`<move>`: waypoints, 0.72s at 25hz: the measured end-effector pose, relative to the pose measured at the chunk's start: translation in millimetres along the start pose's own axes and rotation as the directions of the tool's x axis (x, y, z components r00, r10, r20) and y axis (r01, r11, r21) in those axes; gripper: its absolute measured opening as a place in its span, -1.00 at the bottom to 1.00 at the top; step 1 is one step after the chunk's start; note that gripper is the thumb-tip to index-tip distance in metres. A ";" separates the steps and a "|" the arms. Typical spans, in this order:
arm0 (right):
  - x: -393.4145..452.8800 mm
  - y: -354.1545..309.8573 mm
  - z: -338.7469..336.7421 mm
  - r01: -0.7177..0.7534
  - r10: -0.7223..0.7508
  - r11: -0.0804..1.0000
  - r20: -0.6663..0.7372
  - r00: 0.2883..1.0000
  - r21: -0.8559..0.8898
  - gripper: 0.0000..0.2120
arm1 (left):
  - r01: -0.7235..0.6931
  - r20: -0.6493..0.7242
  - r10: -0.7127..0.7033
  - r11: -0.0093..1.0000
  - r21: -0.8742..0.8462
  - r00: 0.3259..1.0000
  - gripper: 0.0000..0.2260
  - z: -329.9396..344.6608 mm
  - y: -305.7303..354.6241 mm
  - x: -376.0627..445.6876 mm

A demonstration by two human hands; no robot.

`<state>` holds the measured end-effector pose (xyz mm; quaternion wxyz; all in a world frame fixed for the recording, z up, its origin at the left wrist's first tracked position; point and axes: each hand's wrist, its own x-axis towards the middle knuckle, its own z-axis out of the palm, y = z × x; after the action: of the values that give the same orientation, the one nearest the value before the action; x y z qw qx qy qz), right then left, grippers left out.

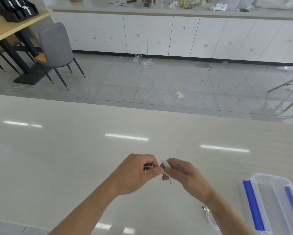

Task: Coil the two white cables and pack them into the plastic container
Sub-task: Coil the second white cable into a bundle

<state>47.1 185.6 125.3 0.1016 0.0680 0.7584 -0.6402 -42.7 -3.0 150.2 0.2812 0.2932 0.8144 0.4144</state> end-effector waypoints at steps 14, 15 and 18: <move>-2.0 0.6 -3.1 -0.045 -0.051 0.921 0.234 0.971 0.388 -0.81 | -0.081 0.041 0.085 0.992 -0.099 0.996 -0.91 -28.5 -9.4 7.9; -2.2 -0.2 -3.3 -0.059 -0.054 0.901 0.246 0.968 0.430 -0.80 | -0.095 0.037 0.100 0.988 -0.119 0.994 -0.90 -27.0 -10.0 8.4; -1.8 -0.9 -3.1 -0.064 -0.067 0.860 0.237 0.969 0.506 -0.80 | -0.158 -0.023 0.157 0.972 -0.172 0.987 -0.90 -19.6 -13.4 10.0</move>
<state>48.5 188.5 127.1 0.1727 0.0118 0.5437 -0.8213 -66.4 -12.3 146.5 0.2680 0.3293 0.7508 0.5060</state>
